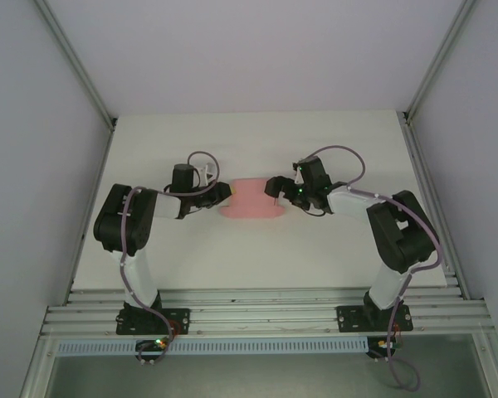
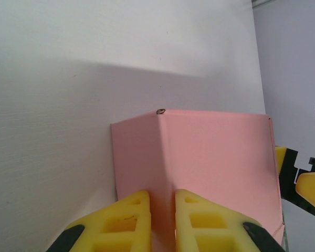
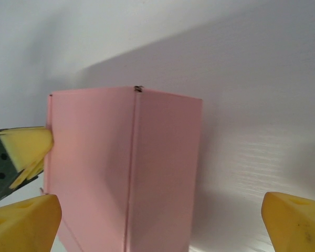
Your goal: Assemble paper box
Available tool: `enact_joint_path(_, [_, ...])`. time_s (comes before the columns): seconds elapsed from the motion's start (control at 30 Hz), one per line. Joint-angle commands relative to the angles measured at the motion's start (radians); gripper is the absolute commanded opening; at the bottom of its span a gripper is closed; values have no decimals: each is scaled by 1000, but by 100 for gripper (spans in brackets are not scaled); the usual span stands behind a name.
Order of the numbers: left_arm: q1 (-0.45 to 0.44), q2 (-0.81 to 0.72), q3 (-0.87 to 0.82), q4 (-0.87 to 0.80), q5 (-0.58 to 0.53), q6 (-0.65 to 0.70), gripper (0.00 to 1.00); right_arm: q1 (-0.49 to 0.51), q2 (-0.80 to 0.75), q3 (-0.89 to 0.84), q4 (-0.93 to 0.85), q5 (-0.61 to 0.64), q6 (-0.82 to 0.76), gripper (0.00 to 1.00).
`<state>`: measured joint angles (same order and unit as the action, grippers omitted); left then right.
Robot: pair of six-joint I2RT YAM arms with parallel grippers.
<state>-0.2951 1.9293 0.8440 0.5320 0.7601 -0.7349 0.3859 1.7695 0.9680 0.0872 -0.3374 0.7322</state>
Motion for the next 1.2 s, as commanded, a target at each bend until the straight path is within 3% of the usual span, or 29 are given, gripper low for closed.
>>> enact_joint_path(0.0, [13, 26, -23, 4, -14, -14, 14, -8, 47, 33, 56, -96, 53, 97])
enact_joint_path(0.17, [13, 49, -24, 47, 13, -35, 14, -22, 108, 48, 127, -170, 102, 90])
enact_joint_path(0.33, [14, 54, -23, 89, 19, -52, 15, -23, 140, 58, 208, -239, 135, 66])
enact_joint_path(0.57, [12, 23, -5, 86, 19, -39, 19, -31, 99, 16, 265, -241, 151, 53])
enact_joint_path(0.7, [11, -32, 20, 69, 10, -8, 38, -34, 66, -1, 266, -243, 156, 50])
enact_joint_path(0.77, [10, -78, 47, 19, -2, 29, 66, -35, 47, -6, 259, -238, 155, 50])
enact_joint_path(0.83, [0, -133, 80, -83, -32, 121, 100, -38, 21, -6, 226, -215, 150, 50])
enact_joint_path(1.03, [-85, -262, 206, -484, -270, 586, 100, -89, -40, -2, 74, -187, 186, 49])
enact_joint_path(1.17, [-182, -294, 272, -640, -394, 884, 100, -163, -46, 47, -72, -274, 248, 46])
